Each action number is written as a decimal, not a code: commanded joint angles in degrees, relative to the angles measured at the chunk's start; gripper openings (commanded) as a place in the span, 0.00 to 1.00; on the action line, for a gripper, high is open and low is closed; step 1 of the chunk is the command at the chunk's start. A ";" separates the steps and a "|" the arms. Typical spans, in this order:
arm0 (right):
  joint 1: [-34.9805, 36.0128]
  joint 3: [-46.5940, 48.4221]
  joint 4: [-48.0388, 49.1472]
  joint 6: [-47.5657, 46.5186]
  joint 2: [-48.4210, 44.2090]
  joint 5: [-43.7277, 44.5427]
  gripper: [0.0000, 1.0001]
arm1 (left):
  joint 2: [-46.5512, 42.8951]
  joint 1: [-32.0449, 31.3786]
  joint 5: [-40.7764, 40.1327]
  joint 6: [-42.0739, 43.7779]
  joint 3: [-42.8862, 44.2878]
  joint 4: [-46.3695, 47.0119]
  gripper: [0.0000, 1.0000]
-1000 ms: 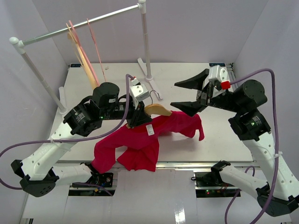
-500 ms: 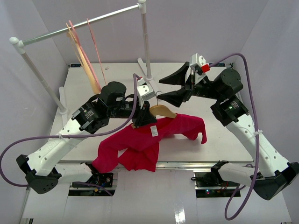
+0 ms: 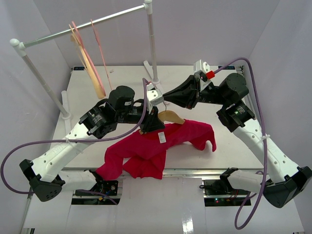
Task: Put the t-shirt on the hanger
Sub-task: Place the hanger at the clothesline.
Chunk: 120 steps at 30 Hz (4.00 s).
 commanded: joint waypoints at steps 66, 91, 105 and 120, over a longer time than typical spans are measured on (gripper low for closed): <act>8.95 -14.81 -26.44 -2.54 -40.67 70.35 0.76 | 28.85 10.13 -81.55 4.59 37.29 29.82 0.00; 9.01 -15.60 -27.29 -3.09 -42.17 71.47 0.77 | 44.38 19.47 -72.73 3.55 55.41 31.66 0.00; 8.94 -17.95 -24.67 -3.26 -41.89 69.46 0.77 | 47.47 24.63 -71.59 3.89 55.00 32.18 0.00; 9.02 -18.33 -23.85 -3.61 -41.98 67.99 0.77 | 48.65 25.51 -68.67 3.08 51.69 31.15 0.00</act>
